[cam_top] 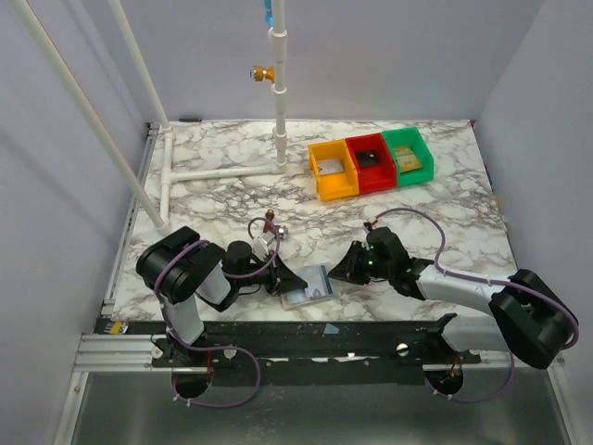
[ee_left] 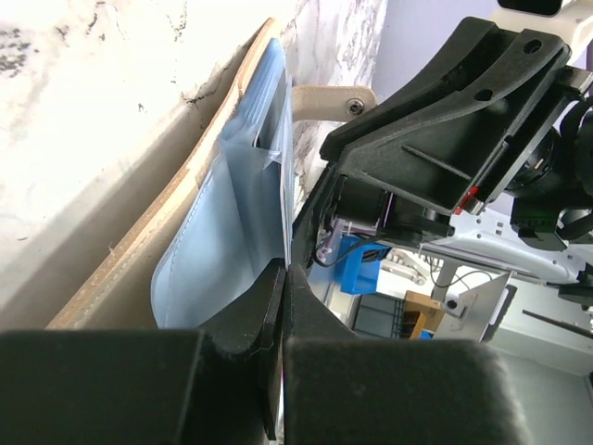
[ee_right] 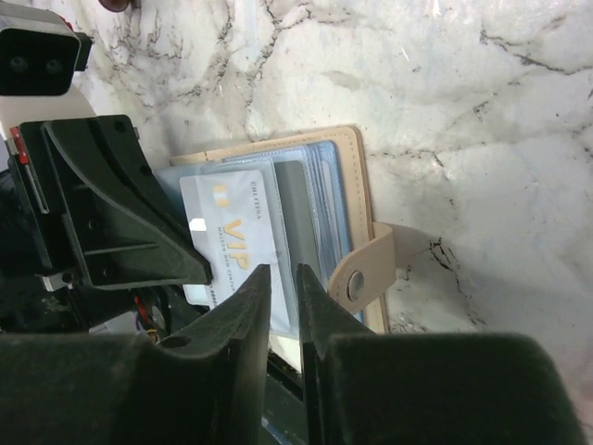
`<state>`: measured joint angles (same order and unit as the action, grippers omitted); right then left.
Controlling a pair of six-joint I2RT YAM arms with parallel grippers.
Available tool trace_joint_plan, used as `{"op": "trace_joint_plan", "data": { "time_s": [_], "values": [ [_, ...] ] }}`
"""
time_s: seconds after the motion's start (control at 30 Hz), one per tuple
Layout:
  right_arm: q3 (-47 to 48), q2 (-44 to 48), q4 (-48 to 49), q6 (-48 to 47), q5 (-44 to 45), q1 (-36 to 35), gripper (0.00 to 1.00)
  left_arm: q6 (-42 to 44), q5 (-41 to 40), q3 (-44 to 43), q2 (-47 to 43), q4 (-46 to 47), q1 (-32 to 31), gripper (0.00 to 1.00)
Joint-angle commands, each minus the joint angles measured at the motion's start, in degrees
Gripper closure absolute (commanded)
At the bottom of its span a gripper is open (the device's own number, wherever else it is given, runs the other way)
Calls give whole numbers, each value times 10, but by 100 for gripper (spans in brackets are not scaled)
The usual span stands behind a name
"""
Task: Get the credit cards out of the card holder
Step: Remove the credit card from the card holder.
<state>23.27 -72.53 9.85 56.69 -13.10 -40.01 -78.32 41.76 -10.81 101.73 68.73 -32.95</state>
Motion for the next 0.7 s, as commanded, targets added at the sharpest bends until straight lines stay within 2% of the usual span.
{"op": "trace_joint_plan", "data": {
  "time_s": [0.0, 0.13, 0.27, 0.67],
  "values": [
    [-10, -3, 16, -10, -17, 3, 75, 0, 6, -2, 6, 41, 5, 100],
    [-9, -2, 23, -13, -30, 3, 67, -51, 19, 4, 54, 153, 5, 100],
    [-13, -16, 35, -12, -41, 3, 67, -80, 22, 9, 83, 216, 6, 100],
    [-21, -37, 63, -2, -48, 3, 67, -81, 23, 11, 79, 223, 5, 100]
  ]
}}
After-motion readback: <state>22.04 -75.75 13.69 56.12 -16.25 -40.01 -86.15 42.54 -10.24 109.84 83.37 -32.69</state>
